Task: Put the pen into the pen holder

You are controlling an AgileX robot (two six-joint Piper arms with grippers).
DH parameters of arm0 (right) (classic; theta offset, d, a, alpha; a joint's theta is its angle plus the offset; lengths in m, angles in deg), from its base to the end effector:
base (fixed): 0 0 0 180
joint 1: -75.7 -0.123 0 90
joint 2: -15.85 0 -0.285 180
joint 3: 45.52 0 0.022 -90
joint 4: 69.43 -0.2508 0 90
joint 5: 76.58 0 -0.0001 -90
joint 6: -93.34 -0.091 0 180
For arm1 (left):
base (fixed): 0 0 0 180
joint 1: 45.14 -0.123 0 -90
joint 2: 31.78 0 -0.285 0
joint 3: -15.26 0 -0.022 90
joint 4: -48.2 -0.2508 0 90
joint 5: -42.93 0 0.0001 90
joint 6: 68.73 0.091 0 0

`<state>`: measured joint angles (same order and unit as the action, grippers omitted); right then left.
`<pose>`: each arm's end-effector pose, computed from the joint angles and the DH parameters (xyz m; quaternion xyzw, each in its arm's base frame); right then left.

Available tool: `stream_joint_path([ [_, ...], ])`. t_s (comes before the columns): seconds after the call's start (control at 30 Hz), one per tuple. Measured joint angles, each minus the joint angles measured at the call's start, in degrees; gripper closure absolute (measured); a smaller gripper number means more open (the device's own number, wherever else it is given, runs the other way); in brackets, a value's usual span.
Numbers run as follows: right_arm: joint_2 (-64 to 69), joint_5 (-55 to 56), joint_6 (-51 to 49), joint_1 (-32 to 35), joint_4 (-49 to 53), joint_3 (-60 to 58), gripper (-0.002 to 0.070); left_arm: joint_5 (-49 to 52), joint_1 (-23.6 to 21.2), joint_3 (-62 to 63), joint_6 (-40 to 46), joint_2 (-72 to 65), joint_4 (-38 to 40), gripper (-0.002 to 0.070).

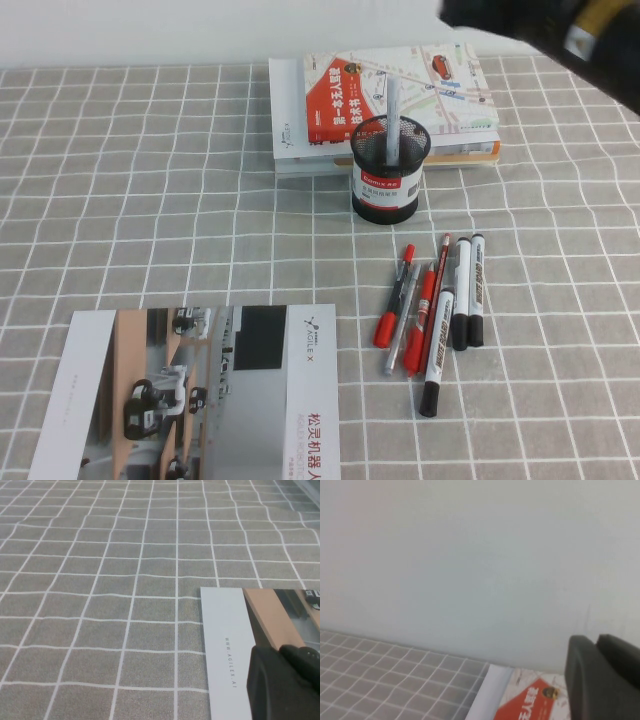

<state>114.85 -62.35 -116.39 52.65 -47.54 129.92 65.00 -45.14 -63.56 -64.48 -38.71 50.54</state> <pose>0.3502 0.1581 0.3665 -0.1221 0.6985 0.2225 0.6691 0.0522 -0.0014 0.1700 0.0192 0.8078 0.0045 0.5892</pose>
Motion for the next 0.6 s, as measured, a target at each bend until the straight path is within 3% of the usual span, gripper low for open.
stream_joint_path([
  [0.27,-18.5,5.6,-0.4,0.0,0.3,-21.8,0.0688,0.0,0.0,0.0,0.0,0.0,0.0,0.0678],
  [0.6,-37.0,6.1,-0.4,0.0,0.6,-36.3,0.0689,0.0,0.0,0.0,0.0,0.0,0.0,0.0678],
])
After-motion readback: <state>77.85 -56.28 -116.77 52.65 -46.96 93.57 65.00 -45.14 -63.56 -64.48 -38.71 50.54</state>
